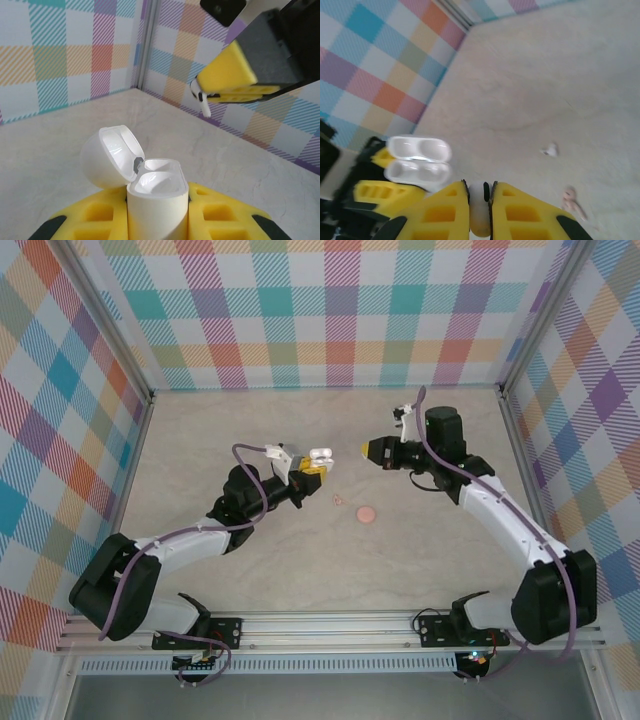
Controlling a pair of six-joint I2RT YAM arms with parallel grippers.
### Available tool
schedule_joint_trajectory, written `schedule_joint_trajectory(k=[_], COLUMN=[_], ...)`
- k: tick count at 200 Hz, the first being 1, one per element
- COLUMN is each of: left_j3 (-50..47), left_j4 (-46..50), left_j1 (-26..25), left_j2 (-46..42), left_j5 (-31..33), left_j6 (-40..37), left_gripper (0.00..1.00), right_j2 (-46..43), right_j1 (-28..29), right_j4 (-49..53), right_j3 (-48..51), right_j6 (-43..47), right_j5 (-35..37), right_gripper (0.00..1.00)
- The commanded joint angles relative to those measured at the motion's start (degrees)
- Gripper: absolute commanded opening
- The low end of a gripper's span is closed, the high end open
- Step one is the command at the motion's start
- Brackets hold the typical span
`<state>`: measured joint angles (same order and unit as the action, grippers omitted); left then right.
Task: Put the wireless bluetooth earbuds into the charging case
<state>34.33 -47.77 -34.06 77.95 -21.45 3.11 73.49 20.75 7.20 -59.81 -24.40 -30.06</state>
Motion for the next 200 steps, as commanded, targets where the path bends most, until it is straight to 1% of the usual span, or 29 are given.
schedule_joint_trajectory(k=[1,35,86,123,200], left_j3=[-0.14,0.27,0.72,1.08,1.64], left_j4=[-7.14,-8.29,-10.16,-10.56,-11.72], left_j1=[-0.97,-2.34,-3.62,-3.81,-4.51], left_j2=[-1.23,-3.23,-6.24,-7.28,-8.11], left_j5=[0.71,1.6,2.86,2.98,3.53], left_j6=[-1.13,-0.66,0.37,0.75,2.57], left_gripper=[0.0,0.0,0.0,0.0,0.0], right_j2=[-3.46,-5.23,-4.41,-4.35,-3.91], right_j1=[3.29,8.49,12.75,14.29,15.44], right_j4=[-10.93,-16.49,-20.98,-22.38,-23.27], right_j3=[1.0,0.92,0.75,0.9,1.27], right_j6=[-1.83,-0.73,-0.54,-0.12,0.83], right_j5=[-0.24,3.5,7.04,8.55,11.17], right_gripper=[0.13,0.13,0.12,0.12,0.12])
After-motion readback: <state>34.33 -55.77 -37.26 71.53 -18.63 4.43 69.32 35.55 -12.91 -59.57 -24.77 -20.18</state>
